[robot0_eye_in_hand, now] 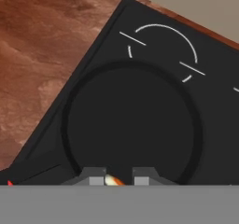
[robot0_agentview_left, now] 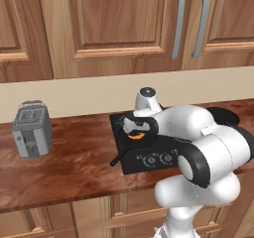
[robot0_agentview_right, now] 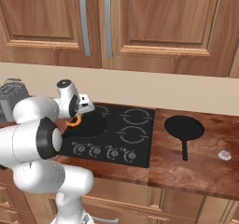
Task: Place both pans onto different burners. Then place the garlic and the shrimp on different pans.
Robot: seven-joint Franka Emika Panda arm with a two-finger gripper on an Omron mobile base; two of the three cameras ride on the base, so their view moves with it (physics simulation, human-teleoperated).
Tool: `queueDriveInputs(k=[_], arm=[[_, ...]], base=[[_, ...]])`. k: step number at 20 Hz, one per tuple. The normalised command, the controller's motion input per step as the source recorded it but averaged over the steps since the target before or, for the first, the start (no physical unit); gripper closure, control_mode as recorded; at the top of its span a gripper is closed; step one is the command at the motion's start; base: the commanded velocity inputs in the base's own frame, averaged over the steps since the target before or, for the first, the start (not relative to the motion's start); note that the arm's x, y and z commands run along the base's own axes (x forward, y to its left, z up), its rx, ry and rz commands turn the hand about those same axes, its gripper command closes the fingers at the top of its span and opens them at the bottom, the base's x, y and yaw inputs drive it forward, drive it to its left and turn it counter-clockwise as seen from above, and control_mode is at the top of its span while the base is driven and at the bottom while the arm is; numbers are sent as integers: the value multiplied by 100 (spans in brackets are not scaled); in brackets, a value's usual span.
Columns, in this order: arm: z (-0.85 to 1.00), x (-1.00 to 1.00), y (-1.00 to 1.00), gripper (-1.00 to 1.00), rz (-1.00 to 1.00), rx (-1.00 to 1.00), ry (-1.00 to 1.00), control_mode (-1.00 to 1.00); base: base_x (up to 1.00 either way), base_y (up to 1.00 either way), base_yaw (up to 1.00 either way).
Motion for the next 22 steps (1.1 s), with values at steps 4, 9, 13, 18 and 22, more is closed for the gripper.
queueDriveInputs(k=[4,9,13,18,22], arm=[[-36,3,0,100,0,0,0,-100],[-28,2,-2,100,0,0,0,-100],[-20,11,-10,100,0,0,0,-100],[-18,18,-12,100,0,0,0,-100],[-18,24,-6,100,0,0,0,-100]], base=[[0,0,0],[0,0,0],[0,0,0],[0,0,0],[0,0,0]])
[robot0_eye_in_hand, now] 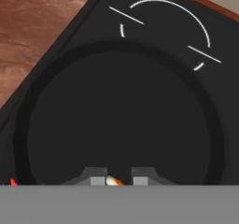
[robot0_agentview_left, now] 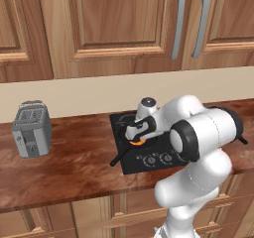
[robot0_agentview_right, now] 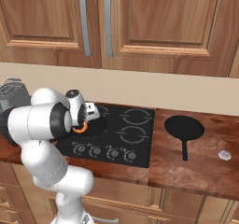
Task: Place both pans onto different burners. Then place the garlic and the shrimp on different pans.
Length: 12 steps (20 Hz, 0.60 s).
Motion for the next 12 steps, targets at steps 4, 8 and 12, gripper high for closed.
queueDriveInputs(k=[4,8,12], arm=[[-21,32,0,-100,0,0,0,-100],[-22,31,0,-100,0,0,0,-100],[-6,17,-2,-100,0,0,0,-100]], base=[[0,0,0],[0,0,0],[0,0,0]])
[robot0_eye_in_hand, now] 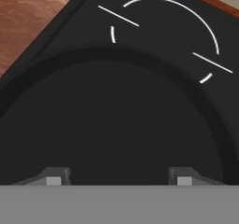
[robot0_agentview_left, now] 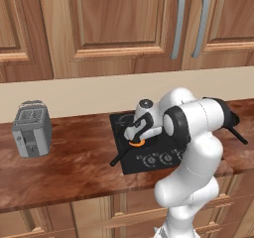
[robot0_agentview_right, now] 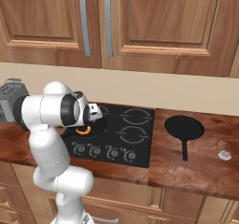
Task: Place both pans onto different burners. Then place the garlic and the shrimp on different pans.
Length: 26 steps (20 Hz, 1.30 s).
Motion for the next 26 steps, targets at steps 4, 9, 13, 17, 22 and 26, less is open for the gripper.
queueDriveInputs(k=[4,9,13,17,22,26], arm=[[5,1,0,-100,0,4,-2,-100],[8,0,-10,-100,0,6,-3,-100],[0,0,-38,-100,0,2,-1,-100],[0,0,-46,-100,0,0,0,-100],[0,0,-43,-100,0,0,0,-100],[0,0,-39,-100,-5,0,0,-100]], base=[[0,0,0],[0,0,0],[0,0,0],[0,0,0],[0,0,0],[0,0,0]])
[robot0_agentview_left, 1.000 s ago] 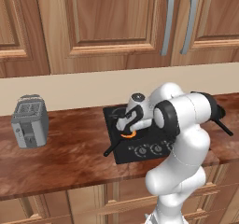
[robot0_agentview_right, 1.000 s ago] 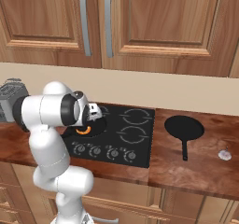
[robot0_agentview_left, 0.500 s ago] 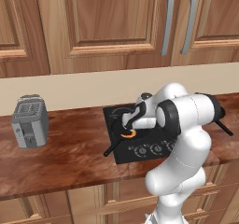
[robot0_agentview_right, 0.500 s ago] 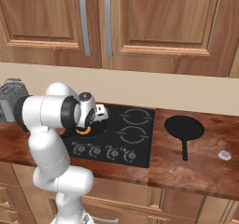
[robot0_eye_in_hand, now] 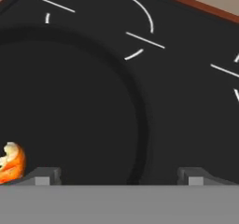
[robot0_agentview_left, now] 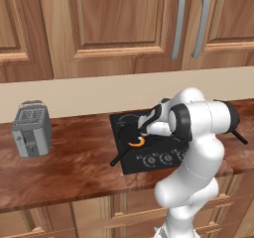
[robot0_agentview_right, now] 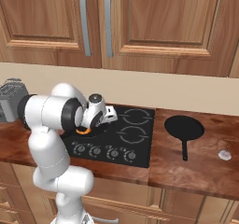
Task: Place both pans onto different burners. Then place the garlic and the shrimp on different pans.
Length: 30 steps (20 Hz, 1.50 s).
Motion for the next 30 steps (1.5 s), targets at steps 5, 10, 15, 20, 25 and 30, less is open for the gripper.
queueDriveInputs(k=[5,10,15,20,25,30], arm=[[0,0,-41,-100,-8,0,0,-100],[0,0,-45,-100,-10,0,0,-100],[0,0,-52,-100,-10,0,0,-100],[0,0,-55,-100,-8,0,0,-100],[0,0,-62,-100,-6,0,0,-100],[0,0,-55,-100,-6,0,0,-100]], base=[[0,0,0],[0,0,0],[0,0,0],[0,0,0],[0,0,0],[0,0,0]])
